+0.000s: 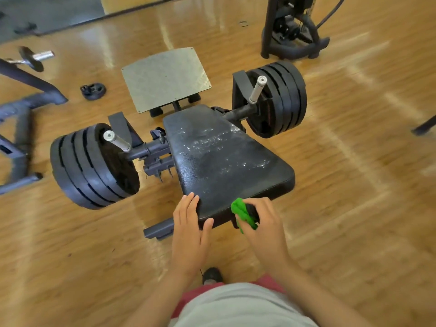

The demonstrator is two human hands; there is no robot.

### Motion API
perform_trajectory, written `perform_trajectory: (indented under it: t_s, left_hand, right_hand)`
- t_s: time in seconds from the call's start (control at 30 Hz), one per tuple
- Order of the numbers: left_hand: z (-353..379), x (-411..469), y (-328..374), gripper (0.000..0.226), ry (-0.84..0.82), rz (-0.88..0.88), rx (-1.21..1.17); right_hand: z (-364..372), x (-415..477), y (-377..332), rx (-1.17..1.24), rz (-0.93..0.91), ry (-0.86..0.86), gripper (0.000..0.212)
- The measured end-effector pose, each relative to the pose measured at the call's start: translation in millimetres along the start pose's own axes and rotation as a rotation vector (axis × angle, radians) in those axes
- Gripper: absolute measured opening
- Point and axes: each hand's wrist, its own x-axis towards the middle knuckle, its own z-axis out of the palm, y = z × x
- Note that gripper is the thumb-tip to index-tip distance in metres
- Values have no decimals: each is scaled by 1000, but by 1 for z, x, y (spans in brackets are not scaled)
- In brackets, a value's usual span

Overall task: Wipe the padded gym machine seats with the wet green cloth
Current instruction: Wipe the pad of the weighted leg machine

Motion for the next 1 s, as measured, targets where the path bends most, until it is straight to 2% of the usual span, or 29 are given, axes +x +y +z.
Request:
perform_trajectory:
  t_s: [0.17, 0.37, 0.5, 0.57, 0.63, 0.73, 0.8, 0.87, 1.0]
  left_hand:
    - [-1, -1, 0, 61, 2, -2, -12]
    - [2, -3, 6, 58, 33, -40, -41]
    - [4, -4, 10, 58, 52, -64, -65]
    - [5, -4, 11, 58, 65, -75, -71]
    - [6, -3, 12, 57, 80, -72, -84]
    - [8, -3, 11, 56, 95, -56, -92]
    - [7, -4, 11, 56, 88, -64, -81]
    - [5, -4, 13, 56, 79, -79, -73]
    - [6, -5, 17, 57, 76, -113, -73]
  right_hand:
    - [-9, 4, 5, -6, 12, -49, 30]
    - [-66, 43, 37, -11, 324, 275, 22]
    - [-70, 48, 38, 5, 324, 294, 21]
    - [-59, 40, 30, 48, 303, 255, 23]
    - [-40, 24, 21, 81, 239, 128, 30]
    - [-9, 3, 8, 34, 30, -143, 31]
    - [-8, 4, 9, 18, -44, -179, 27]
    - [-22, 13, 16, 43, -19, -95, 21]
    - [-63, 34, 36, 36, 204, 111, 25]
